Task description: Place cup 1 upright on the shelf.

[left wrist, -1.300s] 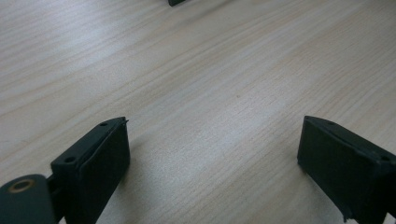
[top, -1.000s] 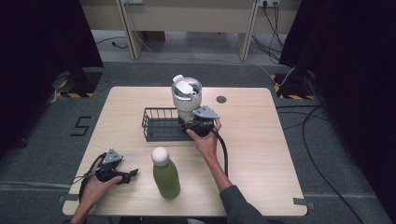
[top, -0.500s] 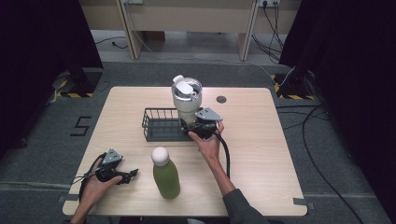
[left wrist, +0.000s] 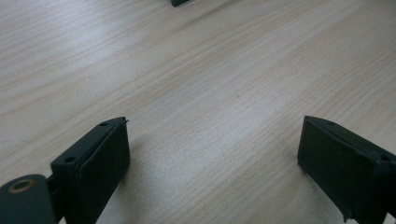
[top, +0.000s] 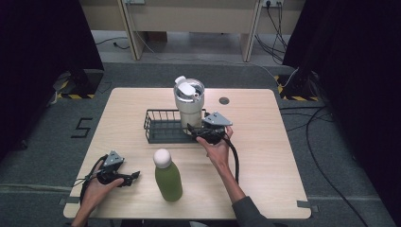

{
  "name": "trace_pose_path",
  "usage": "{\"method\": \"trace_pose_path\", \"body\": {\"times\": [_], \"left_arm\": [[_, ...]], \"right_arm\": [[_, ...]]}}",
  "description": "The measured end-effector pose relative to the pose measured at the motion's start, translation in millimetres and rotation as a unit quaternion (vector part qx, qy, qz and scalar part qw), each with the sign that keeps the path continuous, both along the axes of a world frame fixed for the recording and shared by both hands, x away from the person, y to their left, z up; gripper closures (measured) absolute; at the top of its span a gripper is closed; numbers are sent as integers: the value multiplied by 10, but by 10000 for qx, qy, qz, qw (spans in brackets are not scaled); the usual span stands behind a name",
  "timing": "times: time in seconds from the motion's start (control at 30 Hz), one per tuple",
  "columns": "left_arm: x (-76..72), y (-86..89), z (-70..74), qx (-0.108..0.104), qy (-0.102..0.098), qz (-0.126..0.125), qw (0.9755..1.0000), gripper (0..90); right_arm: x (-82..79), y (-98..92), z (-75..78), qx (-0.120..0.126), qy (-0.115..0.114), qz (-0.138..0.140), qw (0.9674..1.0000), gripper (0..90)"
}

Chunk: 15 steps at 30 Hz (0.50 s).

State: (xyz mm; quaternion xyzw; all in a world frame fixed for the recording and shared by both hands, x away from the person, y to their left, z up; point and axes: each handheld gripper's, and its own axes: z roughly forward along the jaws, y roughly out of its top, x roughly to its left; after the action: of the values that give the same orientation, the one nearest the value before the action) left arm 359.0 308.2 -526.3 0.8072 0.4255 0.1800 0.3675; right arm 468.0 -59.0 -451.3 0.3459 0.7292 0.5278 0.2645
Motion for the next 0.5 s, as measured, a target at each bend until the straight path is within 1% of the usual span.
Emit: {"method": "trace_pose_path", "body": {"times": [0.03, 0.13, 0.23, 0.37, 0.43, 0.5], "left_arm": [[0, 0, 0, 0, 0, 0, 10000, 86], [0, 0, 0, -1, 0, 1, 10000, 86], [0, 0, 0, 3, -2, -3, 10000, 86], [0, 0, 0, -1, -1, 1, 10000, 86], [0, 0, 0, 2, -2, -2, 10000, 86], [0, 0, 0, -1, -1, 0, 10000, 86]], "right_arm": [[-9, -9, 3, 16, -33, 10, 10000, 148], [-32, -26, 15, 35, -18, 49, 10000, 148], [-82, -56, 50, 47, -80, 113, 9999, 148], [-152, -99, 77, 94, -89, 160, 9998, 148], [-196, -138, 80, 85, -53, 165, 9998, 148], [-234, -185, 77, 60, -83, 180, 9998, 148]]}}
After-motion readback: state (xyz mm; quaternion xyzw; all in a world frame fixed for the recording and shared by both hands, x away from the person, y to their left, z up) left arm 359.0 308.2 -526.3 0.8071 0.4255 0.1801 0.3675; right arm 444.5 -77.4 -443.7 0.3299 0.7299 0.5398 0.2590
